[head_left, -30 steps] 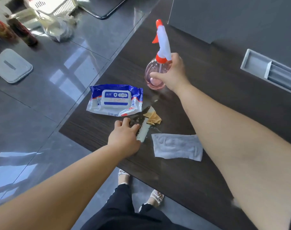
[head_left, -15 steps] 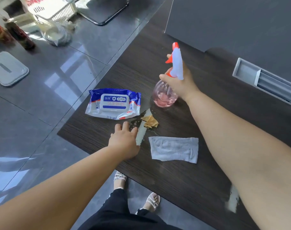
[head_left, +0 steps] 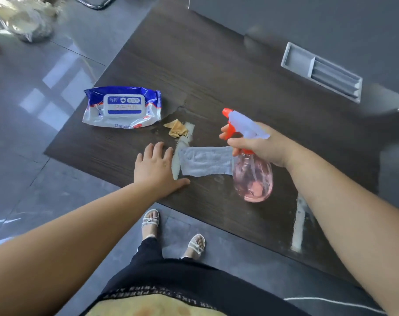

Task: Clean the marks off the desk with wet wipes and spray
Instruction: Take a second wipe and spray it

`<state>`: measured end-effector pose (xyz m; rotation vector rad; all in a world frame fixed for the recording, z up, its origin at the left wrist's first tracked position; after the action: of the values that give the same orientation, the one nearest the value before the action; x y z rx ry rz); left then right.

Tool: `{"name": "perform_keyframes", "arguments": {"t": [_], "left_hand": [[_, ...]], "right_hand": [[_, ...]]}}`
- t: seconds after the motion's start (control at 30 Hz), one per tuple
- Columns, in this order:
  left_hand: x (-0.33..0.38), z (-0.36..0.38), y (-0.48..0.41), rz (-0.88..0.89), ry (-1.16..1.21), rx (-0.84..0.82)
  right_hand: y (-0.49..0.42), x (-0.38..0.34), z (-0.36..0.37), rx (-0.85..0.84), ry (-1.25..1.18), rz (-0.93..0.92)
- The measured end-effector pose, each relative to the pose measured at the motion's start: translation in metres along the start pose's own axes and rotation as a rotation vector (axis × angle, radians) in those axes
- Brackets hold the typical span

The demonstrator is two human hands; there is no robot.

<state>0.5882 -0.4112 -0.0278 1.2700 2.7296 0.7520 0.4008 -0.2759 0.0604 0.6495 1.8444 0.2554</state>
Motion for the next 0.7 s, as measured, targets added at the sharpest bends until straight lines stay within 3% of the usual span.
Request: {"name": "perform_keyframes", "arguments": {"t": [0.3, 0.7], "left_hand": [[0.002, 0.014, 0.007, -0.025, -0.024, -0.002], [0.013, 0.007, -0.001, -0.054, -0.080, -0.074]], "right_hand": [[0.022, 0.035, 0.065, -0.046, -0.079, 0.246], [-0.001, 0.047, 0.095, 0.126, -0.074, 0.481]]}}
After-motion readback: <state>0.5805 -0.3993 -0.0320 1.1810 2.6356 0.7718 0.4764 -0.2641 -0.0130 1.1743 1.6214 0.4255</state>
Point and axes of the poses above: each hand's wrist, its own y-axis away from the middle knuckle, its own z-axis out of the palm, x = y × z, the point moved 1 cm from there along -y, towards the middle knuckle, and after that the axes turned 2 degrees about -z, right-handed, at the moved point
